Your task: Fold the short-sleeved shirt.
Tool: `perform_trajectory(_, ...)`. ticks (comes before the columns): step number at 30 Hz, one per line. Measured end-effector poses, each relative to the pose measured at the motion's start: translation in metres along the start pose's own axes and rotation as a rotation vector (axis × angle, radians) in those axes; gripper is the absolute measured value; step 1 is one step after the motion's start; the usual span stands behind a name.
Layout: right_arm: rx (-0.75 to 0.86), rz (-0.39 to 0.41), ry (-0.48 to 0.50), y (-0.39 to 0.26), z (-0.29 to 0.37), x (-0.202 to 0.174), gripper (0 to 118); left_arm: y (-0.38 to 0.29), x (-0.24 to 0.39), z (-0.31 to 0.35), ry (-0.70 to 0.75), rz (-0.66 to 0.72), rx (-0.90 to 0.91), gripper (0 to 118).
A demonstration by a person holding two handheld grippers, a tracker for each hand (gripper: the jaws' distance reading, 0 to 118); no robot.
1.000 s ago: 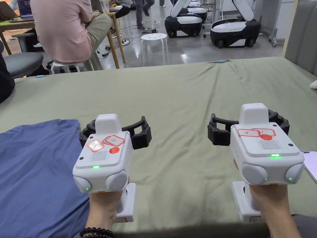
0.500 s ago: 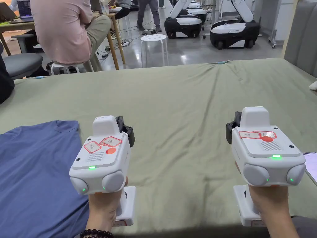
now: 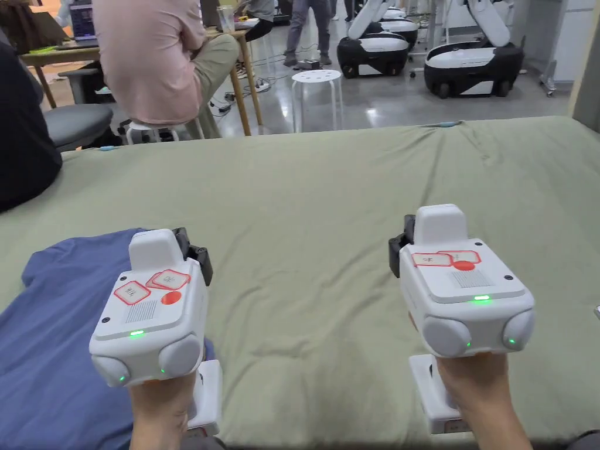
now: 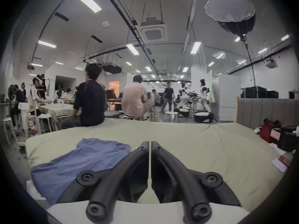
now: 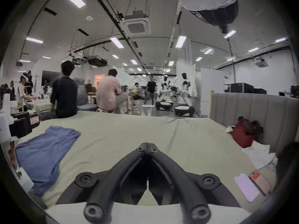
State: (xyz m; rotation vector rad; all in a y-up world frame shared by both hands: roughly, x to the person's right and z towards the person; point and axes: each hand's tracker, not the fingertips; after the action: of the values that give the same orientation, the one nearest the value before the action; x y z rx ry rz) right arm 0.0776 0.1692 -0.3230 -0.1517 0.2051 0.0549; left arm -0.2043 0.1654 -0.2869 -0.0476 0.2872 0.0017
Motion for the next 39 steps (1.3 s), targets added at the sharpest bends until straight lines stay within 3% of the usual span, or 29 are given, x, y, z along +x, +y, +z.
perform_trajectory(6, 0.002, 0.013, 0.244, 0.005, -0.018, -0.087, 0, 0.002, -0.090, 0.021, 0.204, 0.040, -0.016, 1)
perform_trajectory(13, 0.005, 0.070, 0.405, 0.008, -0.022, -0.171, 1, 0.002, -0.156, 0.053, 0.364, 0.028, -0.022, 3)
perform_trajectory(15, 0.003, 0.086, 0.432, 0.005, -0.028, -0.183, 1, 0.000, -0.164, 0.057, 0.370, 0.030, -0.033, 11)
perform_trajectory(21, -0.001, 0.097, 0.466, 0.003, -0.031, -0.198, 1, -0.006, -0.163, 0.053, 0.352, 0.025, -0.054, 11)
perform_trajectory(27, -0.032, 0.083, 0.456, -0.002, -0.041, -0.186, 1, -0.009, -0.146, 0.024, 0.253, 0.029, -0.094, 14)
perform_trajectory(28, -0.039, 0.083, 0.453, -0.003, -0.044, -0.184, 1, -0.011, -0.142, 0.013, 0.247, 0.027, -0.107, 24)
perform_trajectory(30, -0.051, 0.087, 0.434, -0.003, -0.044, -0.181, 1, -0.013, -0.136, -0.011, 0.200, 0.031, -0.164, 60)
perform_trajectory(32, -0.060, 0.081, 0.428, -0.005, -0.048, -0.177, 0, -0.018, -0.132, -0.041, 0.140, 0.039, -0.221, 88)
perform_trajectory(33, -0.062, 0.082, 0.428, -0.006, -0.050, -0.176, 0, -0.022, -0.129, -0.061, 0.115, 0.001, -0.261, 107)
perform_trajectory(34, -0.061, 0.089, 0.432, -0.006, -0.049, -0.175, 0, -0.026, -0.126, -0.081, 0.096, -0.039, -0.285, 118)
perform_trajectory(37, -0.076, 0.109, 0.433, -0.010, -0.063, -0.175, 1, -0.038, -0.121, -0.135, 0.033, -0.096, -0.324, 118)
perform_trajectory(39, -0.081, 0.117, 0.428, -0.013, -0.075, -0.176, 1, -0.042, -0.124, -0.168, -0.001, -0.053, -0.401, 118)
